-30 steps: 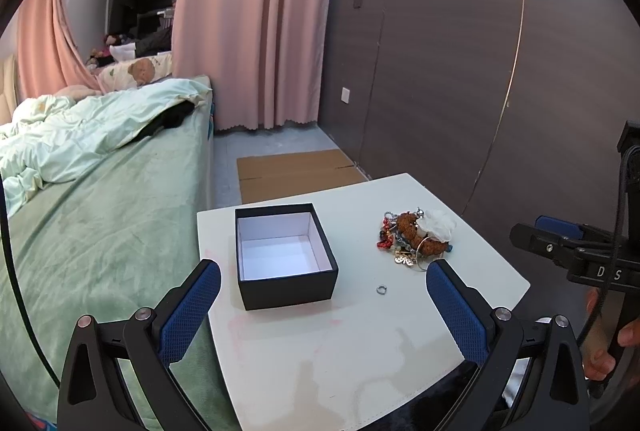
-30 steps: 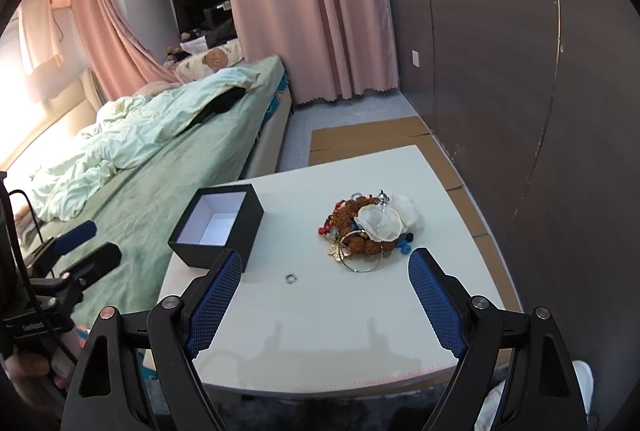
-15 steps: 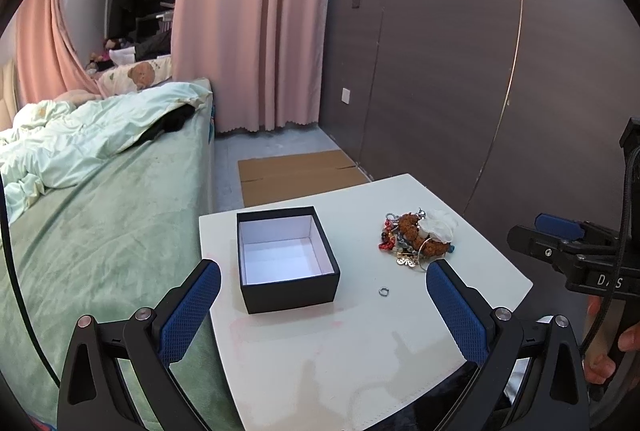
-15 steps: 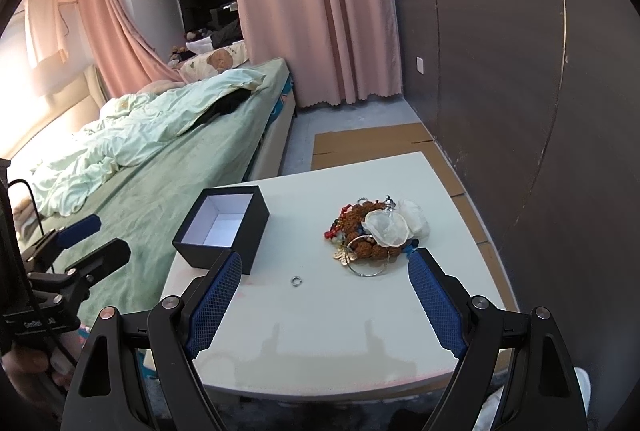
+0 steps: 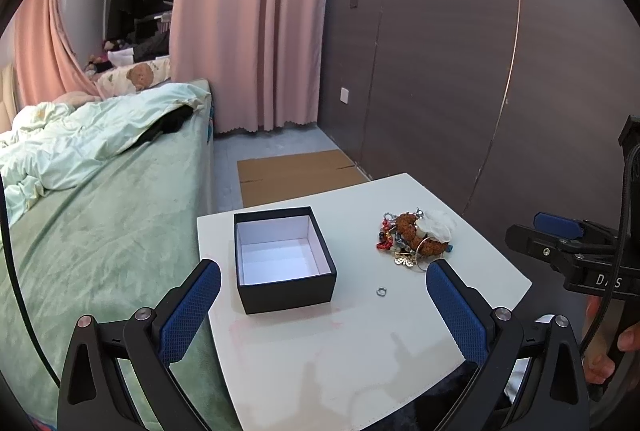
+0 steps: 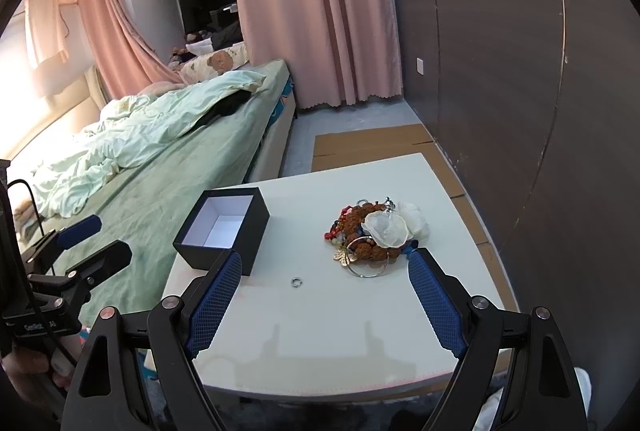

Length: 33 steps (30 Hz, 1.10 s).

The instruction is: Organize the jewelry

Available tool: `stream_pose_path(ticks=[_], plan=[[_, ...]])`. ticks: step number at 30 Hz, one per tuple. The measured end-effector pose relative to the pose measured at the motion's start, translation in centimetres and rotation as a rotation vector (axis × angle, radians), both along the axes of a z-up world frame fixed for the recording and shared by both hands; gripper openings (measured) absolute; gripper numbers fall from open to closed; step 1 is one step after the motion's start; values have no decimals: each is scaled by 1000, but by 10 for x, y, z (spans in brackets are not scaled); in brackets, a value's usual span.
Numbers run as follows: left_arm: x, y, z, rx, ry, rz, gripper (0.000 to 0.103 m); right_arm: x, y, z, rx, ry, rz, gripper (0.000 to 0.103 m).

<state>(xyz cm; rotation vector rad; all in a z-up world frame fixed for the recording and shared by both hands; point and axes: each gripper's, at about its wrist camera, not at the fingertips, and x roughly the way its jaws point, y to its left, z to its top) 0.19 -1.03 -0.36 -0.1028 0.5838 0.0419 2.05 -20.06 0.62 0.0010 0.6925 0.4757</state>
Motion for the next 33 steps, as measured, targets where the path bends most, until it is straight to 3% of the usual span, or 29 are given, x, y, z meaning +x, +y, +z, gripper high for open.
stream_pose_path(ticks=[10, 13, 17, 20, 33], plan=[[20, -5, -9, -62, 35, -41, 101, 27, -30, -6, 109, 105, -105, 86], [29, -12, -14, -73, 46, -73, 95, 35, -37, -9, 137, 127, -131, 86], [44, -23, -26, -81, 96, -111, 77, 48, -45, -15, 175, 170, -153, 86], [54, -32, -37, -90, 132, -141, 69, 58, -54, -24, 219, 226, -180, 86], [93, -67, -81, -46, 258, -198, 53, 90, -73, -59, 336, 416, -280, 80]])
